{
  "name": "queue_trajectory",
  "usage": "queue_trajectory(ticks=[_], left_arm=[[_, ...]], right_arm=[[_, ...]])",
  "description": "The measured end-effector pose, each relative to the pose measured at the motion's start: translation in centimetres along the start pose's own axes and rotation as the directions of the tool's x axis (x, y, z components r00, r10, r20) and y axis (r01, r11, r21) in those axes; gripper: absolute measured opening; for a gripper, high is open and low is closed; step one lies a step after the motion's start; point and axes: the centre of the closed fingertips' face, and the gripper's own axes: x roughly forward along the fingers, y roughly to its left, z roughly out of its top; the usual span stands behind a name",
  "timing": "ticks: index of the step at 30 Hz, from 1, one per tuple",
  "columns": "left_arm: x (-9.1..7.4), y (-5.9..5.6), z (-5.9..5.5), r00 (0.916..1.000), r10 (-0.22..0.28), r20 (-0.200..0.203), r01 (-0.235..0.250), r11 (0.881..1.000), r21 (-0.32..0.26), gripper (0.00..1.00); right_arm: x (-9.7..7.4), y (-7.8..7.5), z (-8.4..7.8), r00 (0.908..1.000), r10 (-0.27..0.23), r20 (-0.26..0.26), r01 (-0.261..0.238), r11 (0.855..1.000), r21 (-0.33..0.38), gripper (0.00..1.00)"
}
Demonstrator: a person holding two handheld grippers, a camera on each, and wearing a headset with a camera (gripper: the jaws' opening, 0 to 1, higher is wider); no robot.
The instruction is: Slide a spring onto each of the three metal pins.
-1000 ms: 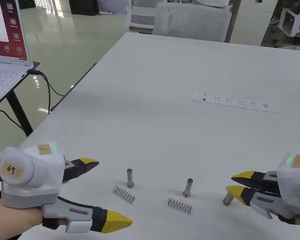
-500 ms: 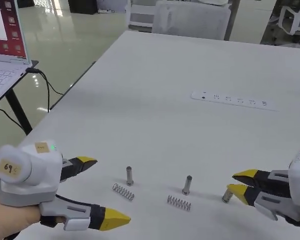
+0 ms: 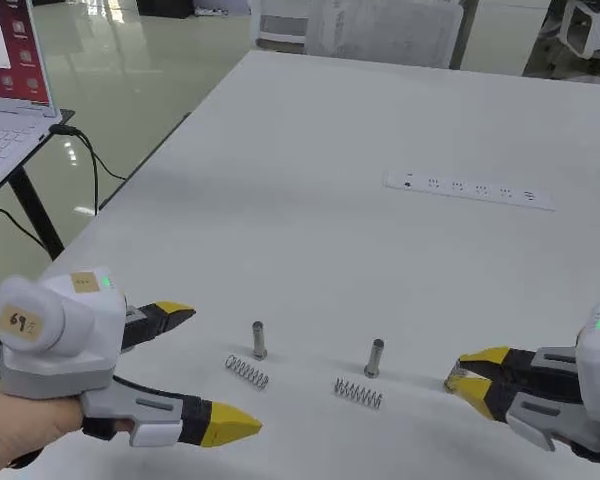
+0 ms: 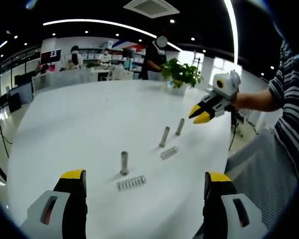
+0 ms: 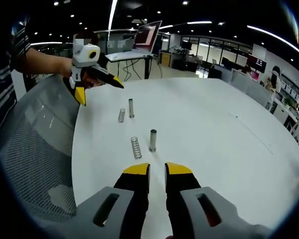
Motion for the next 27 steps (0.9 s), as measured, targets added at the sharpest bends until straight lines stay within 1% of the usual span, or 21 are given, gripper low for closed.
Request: queue_trajectory(ticks=[6,15,20,27], left_arm=[[0.0,0.1,0.0,1.0000,0.004,0.000,-0.004,1.000,-0.001,0.95],[0.1,-0.1,-0.2,1.0000,0.000,-0.005,0.000,1.000,-0.002,0.95],[0.1,-0.1,-0.2,1.0000,0.000,-0.006,0.000,1.000,0.000,0.95],[0.0,-0.2,-0.3,1.0000,0.000,-0.007,0.000,1.000,-0.001,0.95]], right_arm=[[0.4,0.9,-0.7,0.9995,0.028,-0.016,-0.028,1.000,-0.001,0.09],[1.2,2.1,-0.9,0.9978,0.061,-0.027,-0.061,0.998,0.000,0.10],[1.9,2.8,-0.6,0.9963,0.081,-0.028,-0.081,0.997,-0.005,0.10],[2.7,3.4,0.4,0.9945,0.102,-0.023,-0.103,0.994,-0.022,0.10]])
